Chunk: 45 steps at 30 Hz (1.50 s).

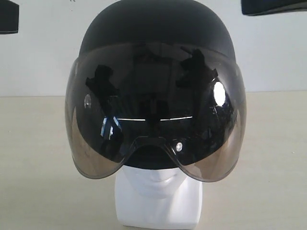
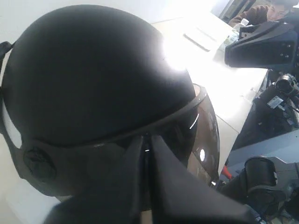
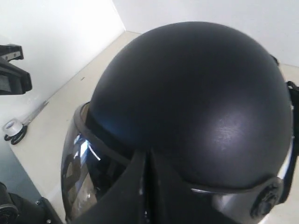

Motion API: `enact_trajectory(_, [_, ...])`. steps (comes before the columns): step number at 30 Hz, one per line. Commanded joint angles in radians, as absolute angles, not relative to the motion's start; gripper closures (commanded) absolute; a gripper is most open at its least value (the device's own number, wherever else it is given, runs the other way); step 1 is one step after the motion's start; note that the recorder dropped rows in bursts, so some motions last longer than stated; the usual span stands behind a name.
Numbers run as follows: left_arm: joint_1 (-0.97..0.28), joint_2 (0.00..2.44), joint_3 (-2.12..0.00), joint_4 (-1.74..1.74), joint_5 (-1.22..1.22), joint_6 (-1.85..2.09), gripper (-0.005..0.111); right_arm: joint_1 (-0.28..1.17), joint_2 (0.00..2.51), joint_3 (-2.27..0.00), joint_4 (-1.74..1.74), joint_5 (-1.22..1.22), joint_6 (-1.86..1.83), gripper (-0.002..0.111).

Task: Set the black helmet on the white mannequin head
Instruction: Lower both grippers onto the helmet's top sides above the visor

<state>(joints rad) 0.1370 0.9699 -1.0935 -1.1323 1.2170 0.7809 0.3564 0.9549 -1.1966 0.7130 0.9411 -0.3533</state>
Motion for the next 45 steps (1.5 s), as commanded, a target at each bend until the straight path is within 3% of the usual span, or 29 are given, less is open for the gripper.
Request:
enact_trajectory(1, [0.127,0.972,-1.088,-1.145,1.221,0.804,0.102,0.438,0.951,-1.149,0.711,0.839,-0.319,0.109])
enact_trajectory(24, [0.127,1.066,-1.088,-1.242,1.221,0.887,0.102,0.450,0.989,-1.149,0.694,0.803,-0.288,0.109])
enact_trajectory(32, [-0.040,1.156,-1.088,-1.244,1.218,0.960,0.102,0.450,0.989,-1.149,0.690,0.821,-0.288,0.109])
enact_trajectory(45, [-0.055,1.170,-1.139,-1.228,1.129,0.985,0.102,0.450,0.989,-1.149,0.690,0.858,-0.308,0.109])
